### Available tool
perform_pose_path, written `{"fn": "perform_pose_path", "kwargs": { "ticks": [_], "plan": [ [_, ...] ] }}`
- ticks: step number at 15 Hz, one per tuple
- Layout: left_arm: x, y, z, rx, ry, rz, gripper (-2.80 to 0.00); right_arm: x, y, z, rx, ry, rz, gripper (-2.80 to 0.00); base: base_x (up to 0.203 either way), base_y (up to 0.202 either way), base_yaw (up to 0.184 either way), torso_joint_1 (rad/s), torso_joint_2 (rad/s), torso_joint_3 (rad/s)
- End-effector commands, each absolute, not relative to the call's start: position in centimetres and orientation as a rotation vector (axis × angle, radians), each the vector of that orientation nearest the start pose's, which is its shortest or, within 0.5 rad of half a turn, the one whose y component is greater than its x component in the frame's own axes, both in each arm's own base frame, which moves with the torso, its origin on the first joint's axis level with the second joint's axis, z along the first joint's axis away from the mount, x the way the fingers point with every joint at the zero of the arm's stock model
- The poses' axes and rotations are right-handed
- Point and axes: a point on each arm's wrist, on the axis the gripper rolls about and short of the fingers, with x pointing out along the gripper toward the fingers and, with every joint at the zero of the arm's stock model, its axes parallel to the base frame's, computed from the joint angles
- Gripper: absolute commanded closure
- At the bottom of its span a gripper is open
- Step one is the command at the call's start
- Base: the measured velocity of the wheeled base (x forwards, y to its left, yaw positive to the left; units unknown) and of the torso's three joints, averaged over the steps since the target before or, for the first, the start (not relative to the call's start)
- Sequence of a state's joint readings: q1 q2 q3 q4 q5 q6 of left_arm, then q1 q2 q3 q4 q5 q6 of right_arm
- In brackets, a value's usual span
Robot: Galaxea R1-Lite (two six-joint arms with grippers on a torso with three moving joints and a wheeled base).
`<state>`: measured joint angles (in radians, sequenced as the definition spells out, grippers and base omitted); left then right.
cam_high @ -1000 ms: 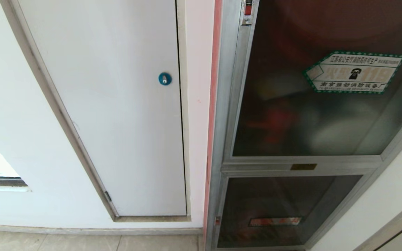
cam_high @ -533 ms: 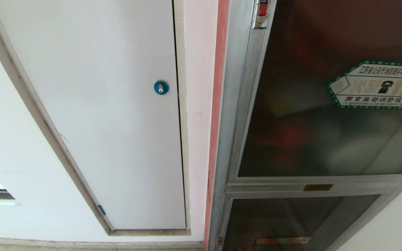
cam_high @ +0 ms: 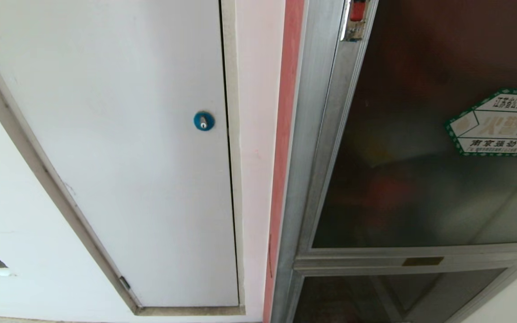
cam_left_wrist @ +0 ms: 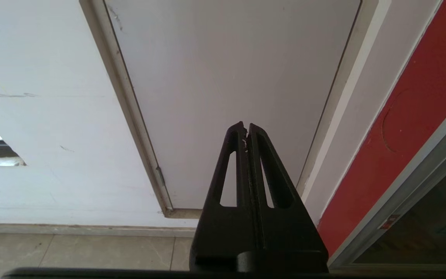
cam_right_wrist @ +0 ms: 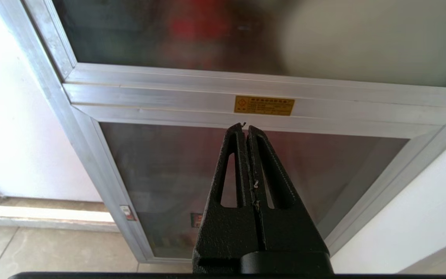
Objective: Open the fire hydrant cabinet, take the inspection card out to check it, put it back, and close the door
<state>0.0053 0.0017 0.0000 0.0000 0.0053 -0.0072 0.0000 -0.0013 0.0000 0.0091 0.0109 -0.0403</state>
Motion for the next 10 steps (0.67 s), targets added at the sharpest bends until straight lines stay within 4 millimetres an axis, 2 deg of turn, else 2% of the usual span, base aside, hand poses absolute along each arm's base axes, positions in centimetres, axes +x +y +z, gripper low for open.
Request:
{"fn": "perform_pose_path", "kwargs": {
  "ticks": [1,8,10],
  "plan": [
    [-2.25,0.0,7.51,-0.008,0.004,0.011,0.0,-2.28,0.02,7.45,-0.04,0.009,0.011,0.0,0.0,0.0,0.0,0.0,0.0,0.0],
    [-2.25,0.0,7.51,-0.008,0.005,0.012,0.0,-2.29,0.02,7.5,-0.005,0.008,0.011,0.0,0.0,0.0,0.0,0.0,0.0,0.0],
    [-2.26,0.0,7.53,-0.008,0.003,0.012,0.0,-2.47,0.02,8.11,-0.005,-0.013,0.011,0.0,0.0,0.0,0.0,0.0,0.0,0.0]
  ]
}}
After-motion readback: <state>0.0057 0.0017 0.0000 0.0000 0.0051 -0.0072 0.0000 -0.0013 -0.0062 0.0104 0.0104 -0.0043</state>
